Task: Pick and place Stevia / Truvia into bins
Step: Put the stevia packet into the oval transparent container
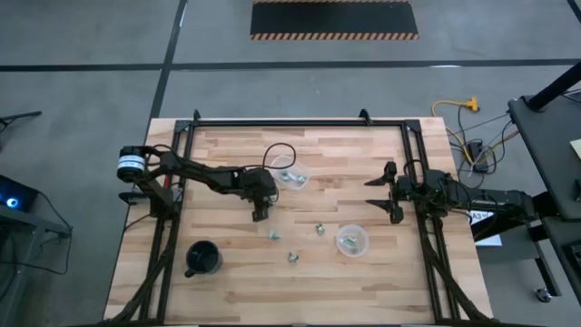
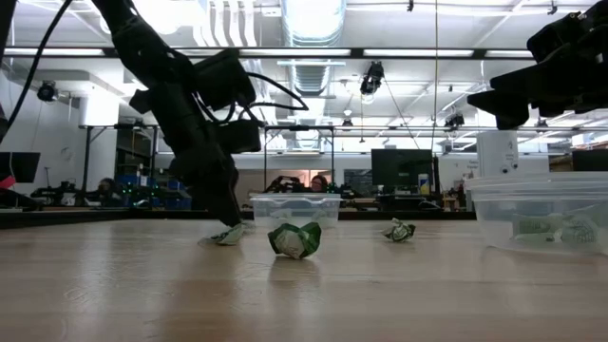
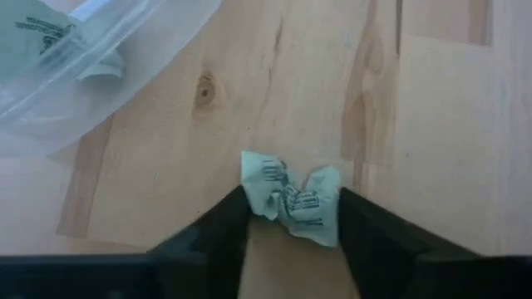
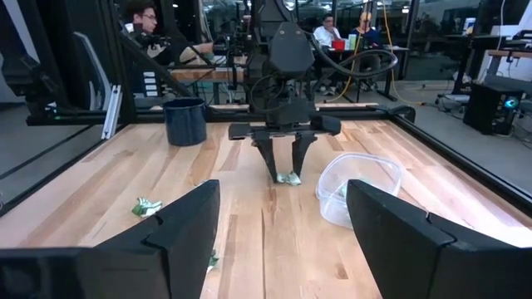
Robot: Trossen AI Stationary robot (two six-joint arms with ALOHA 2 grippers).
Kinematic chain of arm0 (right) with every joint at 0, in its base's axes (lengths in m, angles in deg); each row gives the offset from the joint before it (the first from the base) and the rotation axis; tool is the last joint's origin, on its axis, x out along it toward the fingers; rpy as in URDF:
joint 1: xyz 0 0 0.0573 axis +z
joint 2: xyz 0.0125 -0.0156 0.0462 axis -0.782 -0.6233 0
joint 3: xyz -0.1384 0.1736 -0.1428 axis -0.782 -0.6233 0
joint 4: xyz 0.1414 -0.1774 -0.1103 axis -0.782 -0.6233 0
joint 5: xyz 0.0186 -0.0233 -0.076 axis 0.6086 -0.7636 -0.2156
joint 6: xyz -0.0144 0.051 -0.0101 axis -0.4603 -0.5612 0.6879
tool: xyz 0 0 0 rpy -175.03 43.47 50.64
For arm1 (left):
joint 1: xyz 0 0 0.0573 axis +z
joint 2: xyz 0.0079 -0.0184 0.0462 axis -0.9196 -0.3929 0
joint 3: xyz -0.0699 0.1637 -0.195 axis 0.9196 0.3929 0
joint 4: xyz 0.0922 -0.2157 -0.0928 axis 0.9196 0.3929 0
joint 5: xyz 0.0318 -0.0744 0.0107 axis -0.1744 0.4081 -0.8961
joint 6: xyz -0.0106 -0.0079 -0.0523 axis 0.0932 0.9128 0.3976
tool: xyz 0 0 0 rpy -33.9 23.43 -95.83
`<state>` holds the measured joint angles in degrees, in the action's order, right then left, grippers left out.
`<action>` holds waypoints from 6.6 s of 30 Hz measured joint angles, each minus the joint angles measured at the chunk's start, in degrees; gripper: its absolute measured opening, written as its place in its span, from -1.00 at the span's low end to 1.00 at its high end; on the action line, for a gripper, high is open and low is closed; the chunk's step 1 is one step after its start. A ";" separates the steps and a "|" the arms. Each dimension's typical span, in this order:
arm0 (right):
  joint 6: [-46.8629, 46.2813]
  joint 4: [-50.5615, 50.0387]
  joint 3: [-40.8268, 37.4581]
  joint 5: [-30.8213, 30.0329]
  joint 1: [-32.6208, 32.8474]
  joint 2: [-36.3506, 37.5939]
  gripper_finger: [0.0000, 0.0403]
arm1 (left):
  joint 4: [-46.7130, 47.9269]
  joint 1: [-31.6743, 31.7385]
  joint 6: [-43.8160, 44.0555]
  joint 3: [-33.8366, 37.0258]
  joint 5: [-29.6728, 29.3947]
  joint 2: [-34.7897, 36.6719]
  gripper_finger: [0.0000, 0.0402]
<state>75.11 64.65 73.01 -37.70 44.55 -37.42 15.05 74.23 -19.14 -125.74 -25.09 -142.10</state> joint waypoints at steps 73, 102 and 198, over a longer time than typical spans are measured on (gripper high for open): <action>-0.02 0.02 0.00 -0.02 -0.02 0.01 0.26 | -29.63 -0.34 5.91 -2.25 -25.34 -3.62 -0.65; 0.00 0.02 0.00 0.00 0.00 0.00 0.23 | -29.51 -0.94 5.71 -3.52 -13.95 -1.01 -0.24; -0.02 0.02 0.00 -0.02 0.00 0.02 0.23 | 10.00 -25.11 -5.70 -16.87 -7.85 9.39 -0.24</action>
<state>75.09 64.67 73.01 -37.72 44.55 -37.40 25.05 49.12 -24.85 -142.62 -32.93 -132.71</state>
